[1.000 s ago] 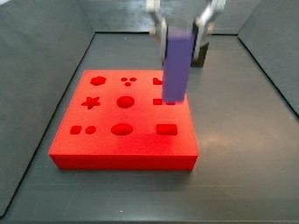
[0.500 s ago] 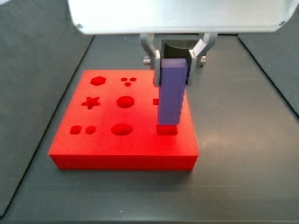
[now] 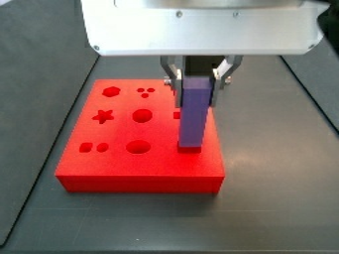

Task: Insert the rectangle object.

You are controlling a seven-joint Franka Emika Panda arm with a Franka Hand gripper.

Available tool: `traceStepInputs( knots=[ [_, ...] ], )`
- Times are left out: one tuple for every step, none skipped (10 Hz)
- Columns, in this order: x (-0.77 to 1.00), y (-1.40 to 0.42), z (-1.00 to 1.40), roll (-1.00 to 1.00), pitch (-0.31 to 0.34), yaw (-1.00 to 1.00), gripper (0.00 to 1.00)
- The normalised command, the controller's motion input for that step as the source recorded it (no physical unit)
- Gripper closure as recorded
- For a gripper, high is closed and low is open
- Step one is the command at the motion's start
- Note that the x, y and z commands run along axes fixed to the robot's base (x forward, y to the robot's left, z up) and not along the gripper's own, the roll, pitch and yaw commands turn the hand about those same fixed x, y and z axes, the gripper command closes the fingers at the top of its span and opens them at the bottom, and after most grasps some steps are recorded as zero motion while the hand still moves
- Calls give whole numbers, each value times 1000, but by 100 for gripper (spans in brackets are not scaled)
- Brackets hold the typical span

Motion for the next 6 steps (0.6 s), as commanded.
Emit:
traceStepInputs(
  knots=[
    [109,-86,-100,96,21,0,100],
    [111,-97,-97,97,20,0,100],
    [134,-74,-131,106,23,0,100],
    [100,-17,-177,121,21,0,100],
    [117,-14,-171,120,27,0,100],
    [94,0,-197,131,29,0,100]
  ],
)
